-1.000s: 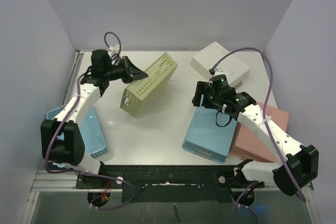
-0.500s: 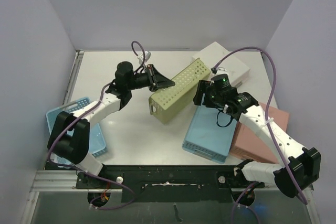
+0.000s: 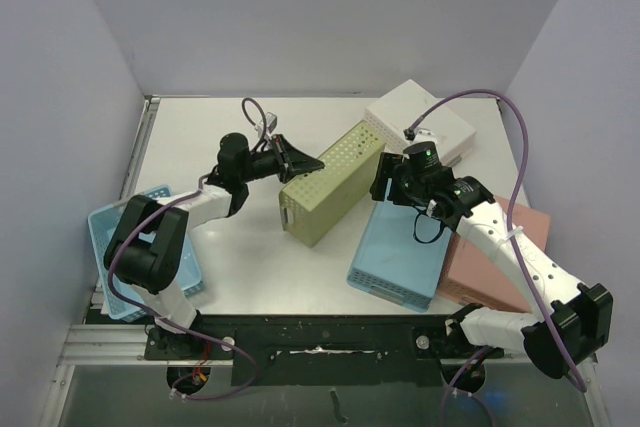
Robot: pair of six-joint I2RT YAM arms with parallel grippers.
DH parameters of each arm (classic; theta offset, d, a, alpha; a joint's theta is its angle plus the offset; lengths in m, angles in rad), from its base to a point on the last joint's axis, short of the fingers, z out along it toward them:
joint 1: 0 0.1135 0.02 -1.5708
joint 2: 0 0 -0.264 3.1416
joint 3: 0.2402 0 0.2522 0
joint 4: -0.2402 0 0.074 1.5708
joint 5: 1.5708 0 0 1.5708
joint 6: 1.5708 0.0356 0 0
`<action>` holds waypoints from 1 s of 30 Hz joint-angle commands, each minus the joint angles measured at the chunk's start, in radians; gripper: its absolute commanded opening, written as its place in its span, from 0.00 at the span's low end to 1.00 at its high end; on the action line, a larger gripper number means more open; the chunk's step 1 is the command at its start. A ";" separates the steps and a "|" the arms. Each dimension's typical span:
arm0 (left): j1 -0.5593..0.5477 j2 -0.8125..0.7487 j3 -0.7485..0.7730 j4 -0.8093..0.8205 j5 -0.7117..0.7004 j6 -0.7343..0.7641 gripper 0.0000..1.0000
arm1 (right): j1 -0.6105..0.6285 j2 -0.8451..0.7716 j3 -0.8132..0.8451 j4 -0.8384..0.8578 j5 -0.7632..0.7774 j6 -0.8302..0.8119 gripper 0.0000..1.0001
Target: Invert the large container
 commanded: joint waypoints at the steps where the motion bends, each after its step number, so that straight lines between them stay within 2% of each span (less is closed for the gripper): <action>1: 0.026 -0.003 0.009 0.141 0.031 -0.026 0.00 | -0.008 -0.036 0.026 0.028 0.030 0.000 0.70; 16: 0.190 -0.011 -0.074 0.087 0.095 0.027 0.00 | -0.021 -0.041 0.010 0.032 0.023 -0.014 0.70; 24: 0.253 -0.018 -0.053 -0.071 0.118 0.160 0.00 | -0.026 -0.032 0.016 0.032 0.019 -0.019 0.70; 30: 0.329 -0.032 -0.004 -0.307 0.125 0.352 0.08 | -0.029 -0.034 0.016 0.028 0.023 -0.019 0.70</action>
